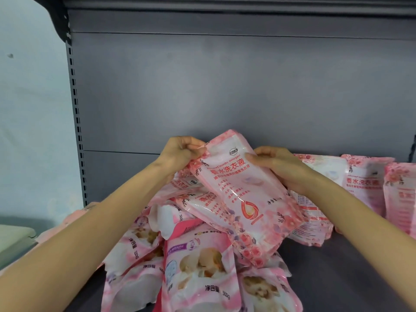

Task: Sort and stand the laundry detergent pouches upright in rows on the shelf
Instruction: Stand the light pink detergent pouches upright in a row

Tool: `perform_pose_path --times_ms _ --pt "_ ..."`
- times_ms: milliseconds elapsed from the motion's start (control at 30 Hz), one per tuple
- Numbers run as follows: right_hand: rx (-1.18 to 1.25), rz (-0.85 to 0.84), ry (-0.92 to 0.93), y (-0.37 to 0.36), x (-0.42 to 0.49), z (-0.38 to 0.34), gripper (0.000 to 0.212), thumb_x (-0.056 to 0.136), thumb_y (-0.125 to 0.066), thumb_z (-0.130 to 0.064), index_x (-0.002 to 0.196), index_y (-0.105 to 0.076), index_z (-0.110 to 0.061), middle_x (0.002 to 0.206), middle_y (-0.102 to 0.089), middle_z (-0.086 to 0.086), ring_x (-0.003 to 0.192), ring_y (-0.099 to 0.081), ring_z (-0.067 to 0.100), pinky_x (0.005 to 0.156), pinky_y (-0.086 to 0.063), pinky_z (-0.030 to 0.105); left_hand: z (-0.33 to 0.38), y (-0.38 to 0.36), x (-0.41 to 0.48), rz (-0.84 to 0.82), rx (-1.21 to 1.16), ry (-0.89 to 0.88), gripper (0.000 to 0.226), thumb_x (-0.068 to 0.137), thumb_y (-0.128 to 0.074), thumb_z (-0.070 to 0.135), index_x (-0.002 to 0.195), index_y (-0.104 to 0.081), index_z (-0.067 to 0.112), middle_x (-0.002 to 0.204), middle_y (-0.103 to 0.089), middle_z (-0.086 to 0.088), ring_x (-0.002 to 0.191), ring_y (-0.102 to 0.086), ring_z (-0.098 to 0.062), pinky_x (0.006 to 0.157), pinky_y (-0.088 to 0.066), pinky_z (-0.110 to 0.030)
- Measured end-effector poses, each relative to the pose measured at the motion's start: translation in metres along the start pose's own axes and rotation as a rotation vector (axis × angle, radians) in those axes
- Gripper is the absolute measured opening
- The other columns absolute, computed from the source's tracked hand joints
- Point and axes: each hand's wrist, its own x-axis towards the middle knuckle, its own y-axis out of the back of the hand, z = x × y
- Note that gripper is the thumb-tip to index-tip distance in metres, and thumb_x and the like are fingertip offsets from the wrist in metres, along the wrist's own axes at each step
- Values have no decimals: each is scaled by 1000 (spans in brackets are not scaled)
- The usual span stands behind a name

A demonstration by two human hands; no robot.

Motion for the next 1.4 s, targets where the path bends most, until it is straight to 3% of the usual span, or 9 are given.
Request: perform_pose_path --times_ms 167,433,633,867,1133,1267,1400 --pt "195 32 -1 2 -5 -11 8 84 -65 -17 78 -62 -13 70 -71 1 60 -68 13 50 -51 20 13 -15 -15 -107 0 -61 10 86 -59 -3 89 -66 3 53 -66 13 47 -59 3 46 -44 -9" --pt "318 40 13 14 -23 -4 11 71 -68 -20 79 -66 -12 74 -73 2 66 -69 14 57 -55 24 21 -30 -20 -182 -13 -100 11 84 -63 2 93 -69 4 73 -68 5 56 -63 0 52 -48 -12" --pt "353 197 128 15 -36 -5 4 81 -65 -10 78 -63 -11 69 -72 0 62 -68 13 56 -56 24 20 -34 -24 -220 -168 10 12 81 -68 14 94 -70 13 83 -72 -1 69 -67 -9 61 -55 -19" --pt "293 328 212 28 -51 -3 7 78 -68 -14 76 -62 -14 69 -72 -3 61 -66 10 56 -56 23 12 -36 -37 -374 -299 74 26 79 -67 17 104 -69 13 97 -73 -1 87 -70 -14 65 -56 -21" --pt "235 394 278 55 -73 -9 15 66 -70 -22 75 -61 -15 68 -71 -4 59 -64 9 56 -53 23 19 -67 -27 -396 -334 36 21 79 -67 9 100 -70 11 96 -73 -6 85 -70 -19 72 -58 -27" --pt "253 456 277 71 -82 -6 14 67 -71 -22 74 -61 -16 65 -70 -5 57 -63 8 55 -54 20 25 -89 -19 -438 -322 25 18 81 -67 11 98 -70 13 91 -74 -1 81 -70 -14 71 -58 -25" --pt "257 505 234 85 -93 1 32 50 -76 -32 73 -60 -17 66 -70 -5 57 -64 7 54 -54 19 32 -110 -12 -481 -293 1 16 82 -66 12 98 -69 11 88 -74 1 78 -70 -11 71 -57 -24"
